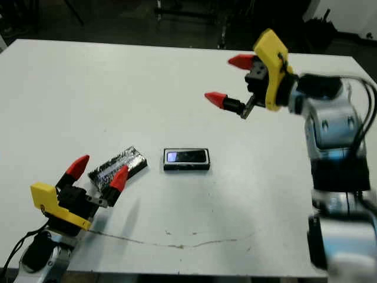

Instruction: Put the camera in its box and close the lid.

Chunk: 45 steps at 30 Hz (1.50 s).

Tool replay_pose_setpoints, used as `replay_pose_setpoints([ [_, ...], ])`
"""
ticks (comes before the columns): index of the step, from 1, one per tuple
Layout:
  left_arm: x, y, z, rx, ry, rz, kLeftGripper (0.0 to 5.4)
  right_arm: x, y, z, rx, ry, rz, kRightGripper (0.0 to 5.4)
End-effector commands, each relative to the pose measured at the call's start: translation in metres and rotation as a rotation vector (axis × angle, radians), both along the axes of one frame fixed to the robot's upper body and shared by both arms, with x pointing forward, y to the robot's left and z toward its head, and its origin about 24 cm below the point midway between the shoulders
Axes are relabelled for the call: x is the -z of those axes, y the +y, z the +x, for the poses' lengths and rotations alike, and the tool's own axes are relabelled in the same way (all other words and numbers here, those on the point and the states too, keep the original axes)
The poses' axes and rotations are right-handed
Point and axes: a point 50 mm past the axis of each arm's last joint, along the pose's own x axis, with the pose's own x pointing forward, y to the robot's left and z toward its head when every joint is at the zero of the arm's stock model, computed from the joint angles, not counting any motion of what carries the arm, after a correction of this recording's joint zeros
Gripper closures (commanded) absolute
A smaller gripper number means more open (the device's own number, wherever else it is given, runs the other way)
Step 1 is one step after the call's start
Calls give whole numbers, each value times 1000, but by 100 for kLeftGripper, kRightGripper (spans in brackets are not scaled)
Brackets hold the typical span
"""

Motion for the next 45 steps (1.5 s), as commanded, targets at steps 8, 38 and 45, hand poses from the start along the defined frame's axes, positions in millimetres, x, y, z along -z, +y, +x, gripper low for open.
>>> replay_pose_setpoints([
  [8, 2, 2, -2, 4, 18, 15, 0, 36, 13, -22, 52, -73, 53, 198],
  [38, 0, 1, -1, 4, 15, 3, 0, 92, 46, -37, 13, 22, -138, 539],
  [45, 1, 0, -2, 3, 13, 10, 0, 109, 47, -45, -1, 78, -144, 539],
])
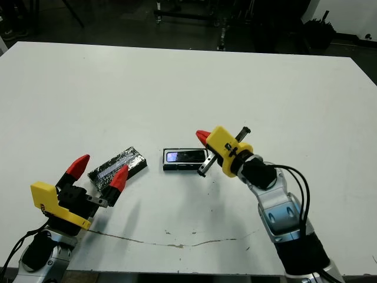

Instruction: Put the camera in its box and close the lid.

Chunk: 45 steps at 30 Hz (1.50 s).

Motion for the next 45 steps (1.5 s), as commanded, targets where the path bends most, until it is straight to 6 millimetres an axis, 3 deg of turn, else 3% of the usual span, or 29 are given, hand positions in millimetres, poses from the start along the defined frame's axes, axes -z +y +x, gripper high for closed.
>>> replay_pose_setpoints([
  [1, 2, 1, -3, 1, 14, 12, 0, 12, -3, -5, 8, 47, -4, 539],
  [13, 2, 0, -4, 0, 16, 21, 0, 44, -9, -19, 17, 137, -84, 539],
  [26, 2, -1, -4, 3, 22, 10, 0, 45, -12, -18, 29, 142, -84, 539],
  [29, 2, 0, -4, 4, 18, 4, 0, 38, -14, -19, 40, 143, -27, 539],
  [35, -2, 4, -4, -4, 1, 21, 0, 3, -25, -34, 68, 38, 154, 539],
  [40, -13, 15, 0, -14, -46, 96, 0, -34, -44, -57, 143, -90, 342, 539],
  [45, -37, 27, 8, 8, -124, 255, 0, -41, -68, -87, 246, -102, 465, 539],
])
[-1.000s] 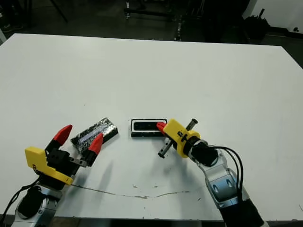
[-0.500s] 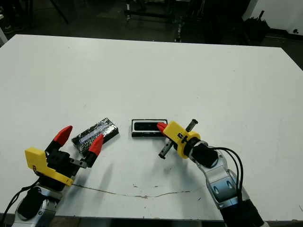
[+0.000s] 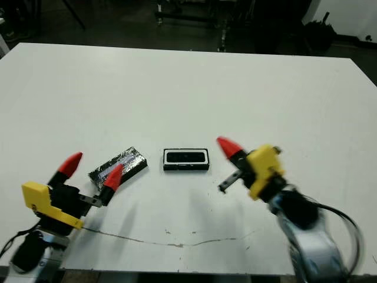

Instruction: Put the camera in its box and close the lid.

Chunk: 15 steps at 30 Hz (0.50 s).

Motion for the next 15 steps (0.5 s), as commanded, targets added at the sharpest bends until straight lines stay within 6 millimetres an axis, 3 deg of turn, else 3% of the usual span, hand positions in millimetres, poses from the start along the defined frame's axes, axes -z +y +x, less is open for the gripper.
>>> replay_pose_setpoints([
  [1, -19, 9, 6, 40, -42, 124, 0, 2, -15, -17, 74, 30, 45, 539],
  [9, -61, 21, 28, 198, -61, 345, 0, 20, -21, -51, 174, 147, 141, 539],
  [15, -77, 19, 41, 298, 81, 416, 0, 28, -14, -60, 194, 195, 149, 539],
])
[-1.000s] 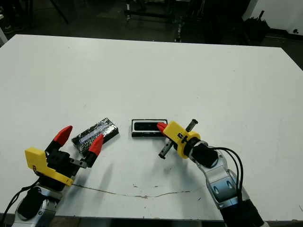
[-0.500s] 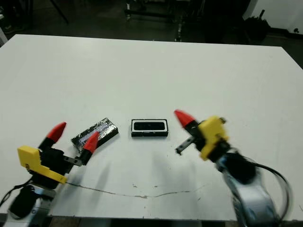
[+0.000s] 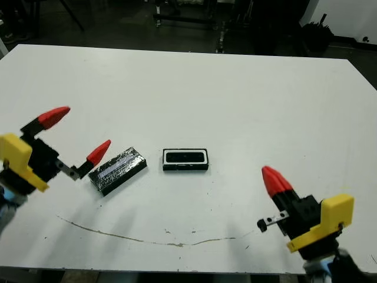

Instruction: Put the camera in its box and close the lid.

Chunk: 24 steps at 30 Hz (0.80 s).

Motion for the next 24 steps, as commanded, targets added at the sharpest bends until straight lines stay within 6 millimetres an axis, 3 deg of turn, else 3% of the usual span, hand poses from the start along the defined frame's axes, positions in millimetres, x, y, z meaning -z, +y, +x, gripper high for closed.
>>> replay_pose_setpoints([
  [1, -6, -2, 6, 48, 108, 34, 0, 1, 2, -3, 24, 12, -4, 539],
  [11, -11, -11, 17, 145, 334, 105, 0, 3, 5, -3, 60, 3, -7, 539],
  [24, 12, -11, 30, 101, 455, 182, 0, 4, 6, -1, 74, -17, -14, 539],
])
